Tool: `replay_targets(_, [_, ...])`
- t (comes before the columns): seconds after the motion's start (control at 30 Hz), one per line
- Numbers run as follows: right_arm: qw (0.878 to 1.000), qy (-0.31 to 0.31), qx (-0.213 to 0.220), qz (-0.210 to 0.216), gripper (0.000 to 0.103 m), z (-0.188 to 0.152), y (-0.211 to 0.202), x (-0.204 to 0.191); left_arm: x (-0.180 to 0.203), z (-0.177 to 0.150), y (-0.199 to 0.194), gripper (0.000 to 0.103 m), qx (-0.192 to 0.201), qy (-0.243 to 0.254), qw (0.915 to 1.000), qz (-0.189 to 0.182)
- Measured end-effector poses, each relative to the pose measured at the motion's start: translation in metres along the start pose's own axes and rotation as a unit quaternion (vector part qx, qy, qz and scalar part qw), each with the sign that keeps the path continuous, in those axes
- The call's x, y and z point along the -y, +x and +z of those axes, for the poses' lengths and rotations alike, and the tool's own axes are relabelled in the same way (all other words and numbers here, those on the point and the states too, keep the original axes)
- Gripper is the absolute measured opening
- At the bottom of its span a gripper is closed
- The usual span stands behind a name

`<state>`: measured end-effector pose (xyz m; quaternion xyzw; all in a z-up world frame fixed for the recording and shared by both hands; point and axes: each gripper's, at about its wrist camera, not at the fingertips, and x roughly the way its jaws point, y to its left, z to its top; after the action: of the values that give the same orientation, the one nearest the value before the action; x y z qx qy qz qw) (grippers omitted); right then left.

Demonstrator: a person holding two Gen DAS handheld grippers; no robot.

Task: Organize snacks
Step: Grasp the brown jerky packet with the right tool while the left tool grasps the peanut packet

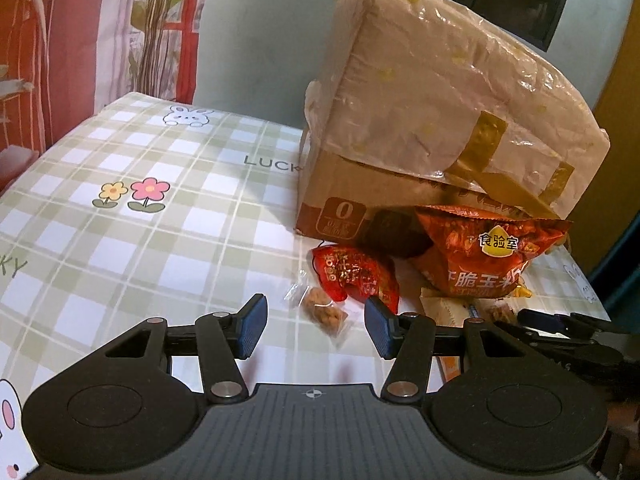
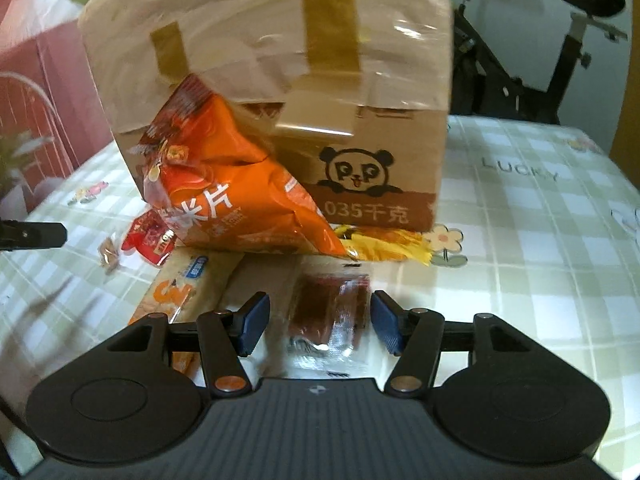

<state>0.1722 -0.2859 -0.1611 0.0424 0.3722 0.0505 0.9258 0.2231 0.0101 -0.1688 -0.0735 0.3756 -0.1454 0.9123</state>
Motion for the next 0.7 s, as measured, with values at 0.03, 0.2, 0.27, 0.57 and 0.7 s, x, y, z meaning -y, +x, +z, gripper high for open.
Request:
replay_targets(0.03, [1.000, -0.010, 0.002, -0.006, 0.060, 0.000, 0.002, -0.003, -0.001, -0.001, 0.001, 0.057, -0.001, -0.003, 1.0000, 0.000])
replay_targets(0.2, [0.998, -0.055, 0.017, -0.024, 0.049, -0.008, 0.002, -0.009, 0.002, -0.005, 0.007, 0.056, -0.016, -0.017, 0.9997, -0.007])
replay_targets(0.27, [0.998, -0.046, 0.025, -0.020, 0.046, -0.011, 0.000, -0.005, 0.005, -0.006, 0.011, 0.056, -0.023, -0.022, 0.9995, -0.008])
replay_targets(0.57, [0.998, -0.034, 0.041, -0.013, 0.045, -0.017, -0.004, 0.000, 0.012, 0.005, 0.040, 0.051, -0.037, -0.071, 0.9956, 0.048])
replay_targets(0.7, [0.999, -0.031, 0.042, -0.011, 0.045, -0.017, -0.005, 0.001, 0.026, 0.005, 0.054, 0.046, -0.039, -0.037, 0.9948, 0.086])
